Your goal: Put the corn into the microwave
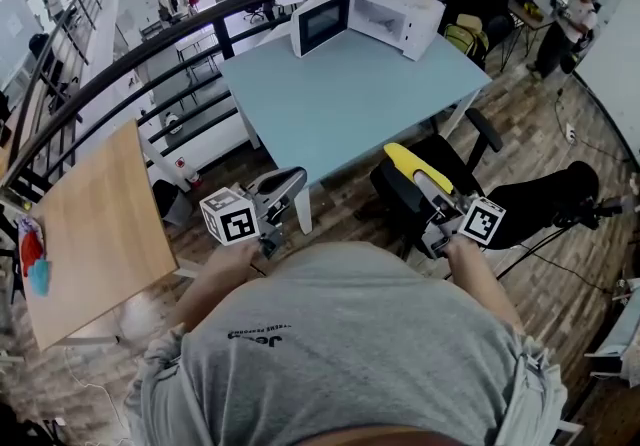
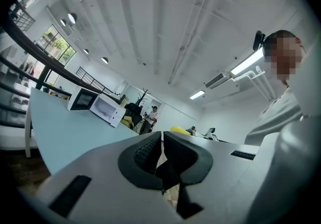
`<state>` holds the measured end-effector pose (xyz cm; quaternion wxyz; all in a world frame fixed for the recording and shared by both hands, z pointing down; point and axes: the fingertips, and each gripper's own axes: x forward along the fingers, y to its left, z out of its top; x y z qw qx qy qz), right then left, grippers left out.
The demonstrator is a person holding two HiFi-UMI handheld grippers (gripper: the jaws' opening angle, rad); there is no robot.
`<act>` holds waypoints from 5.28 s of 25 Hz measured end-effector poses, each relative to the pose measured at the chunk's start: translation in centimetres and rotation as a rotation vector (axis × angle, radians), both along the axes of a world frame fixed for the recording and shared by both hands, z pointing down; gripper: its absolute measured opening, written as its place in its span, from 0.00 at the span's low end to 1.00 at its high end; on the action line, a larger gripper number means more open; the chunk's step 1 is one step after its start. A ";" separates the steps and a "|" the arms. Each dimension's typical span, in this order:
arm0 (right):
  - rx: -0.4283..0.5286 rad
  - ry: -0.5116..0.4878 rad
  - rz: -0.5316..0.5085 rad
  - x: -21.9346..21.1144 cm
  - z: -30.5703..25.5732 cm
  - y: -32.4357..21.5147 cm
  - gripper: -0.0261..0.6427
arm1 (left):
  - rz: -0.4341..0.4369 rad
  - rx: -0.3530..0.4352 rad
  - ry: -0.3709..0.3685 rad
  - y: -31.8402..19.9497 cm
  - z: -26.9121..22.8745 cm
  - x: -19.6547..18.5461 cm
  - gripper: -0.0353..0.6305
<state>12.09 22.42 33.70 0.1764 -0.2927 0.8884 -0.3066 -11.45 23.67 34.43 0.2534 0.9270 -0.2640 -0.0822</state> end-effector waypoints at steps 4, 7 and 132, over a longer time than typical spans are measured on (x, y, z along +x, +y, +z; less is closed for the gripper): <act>0.008 -0.011 -0.007 1.5 -0.2 0.0 0.42 | 0.008 0.008 -0.014 -0.3 -0.4 2.0 0.10; 0.005 -0.013 -0.018 2.7 -0.1 0.2 0.42 | 0.010 0.005 -0.020 -0.3 -0.6 3.7 0.10; -0.036 0.712 0.552 5.1 28.4 -96.8 0.42 | 0.115 -0.055 -0.309 -81.9 24.7 15.2 0.09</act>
